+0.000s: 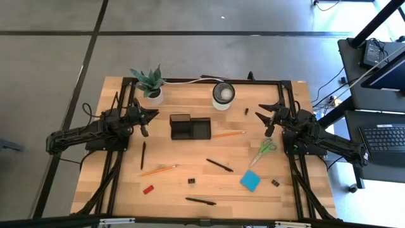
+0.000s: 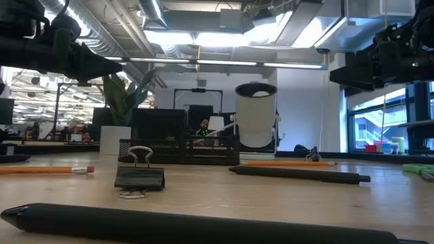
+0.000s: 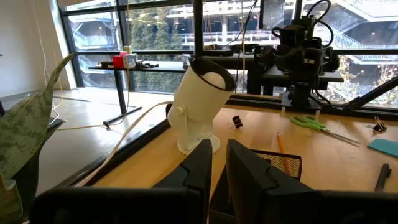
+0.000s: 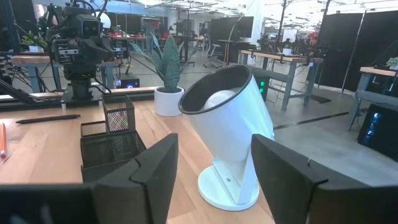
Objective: Pick and place office supplies into organizer
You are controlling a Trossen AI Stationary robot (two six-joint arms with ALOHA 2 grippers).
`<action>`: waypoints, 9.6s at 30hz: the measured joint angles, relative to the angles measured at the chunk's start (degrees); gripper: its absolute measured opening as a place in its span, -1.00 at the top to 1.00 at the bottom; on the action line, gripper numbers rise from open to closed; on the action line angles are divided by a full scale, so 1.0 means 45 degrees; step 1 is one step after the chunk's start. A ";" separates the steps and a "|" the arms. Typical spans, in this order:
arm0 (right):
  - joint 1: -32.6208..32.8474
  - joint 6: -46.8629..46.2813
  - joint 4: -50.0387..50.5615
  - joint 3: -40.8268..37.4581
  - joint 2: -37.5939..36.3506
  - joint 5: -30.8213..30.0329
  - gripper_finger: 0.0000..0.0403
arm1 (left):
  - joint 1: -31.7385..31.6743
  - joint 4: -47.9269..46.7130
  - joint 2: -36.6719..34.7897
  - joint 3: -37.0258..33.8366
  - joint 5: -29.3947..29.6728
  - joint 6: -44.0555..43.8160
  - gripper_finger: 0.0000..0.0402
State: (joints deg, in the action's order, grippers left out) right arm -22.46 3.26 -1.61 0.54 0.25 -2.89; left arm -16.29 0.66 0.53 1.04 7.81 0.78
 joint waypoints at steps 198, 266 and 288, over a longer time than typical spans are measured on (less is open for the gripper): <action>0.0000 -0.0004 0.0005 0.0000 -0.0001 0.0004 -0.03 | 0.4633 -1.2075 1.8638 0.7484 -0.3119 -1.8526 0.29; 0.0000 -0.0053 0.0006 0.0000 -0.0001 0.0009 -0.03 | 0.3928 -0.9836 1.8774 1.1263 -0.4269 -0.9406 0.89; 0.0002 -0.0053 -0.0135 0.0000 -0.0003 0.0004 -0.03 | 0.3057 -0.5827 1.5079 1.2569 0.0728 -0.1377 0.89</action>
State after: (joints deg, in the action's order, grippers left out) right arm -22.45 3.03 -2.22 0.54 0.24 -2.87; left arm -2.53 -25.56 68.39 57.60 11.09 -5.42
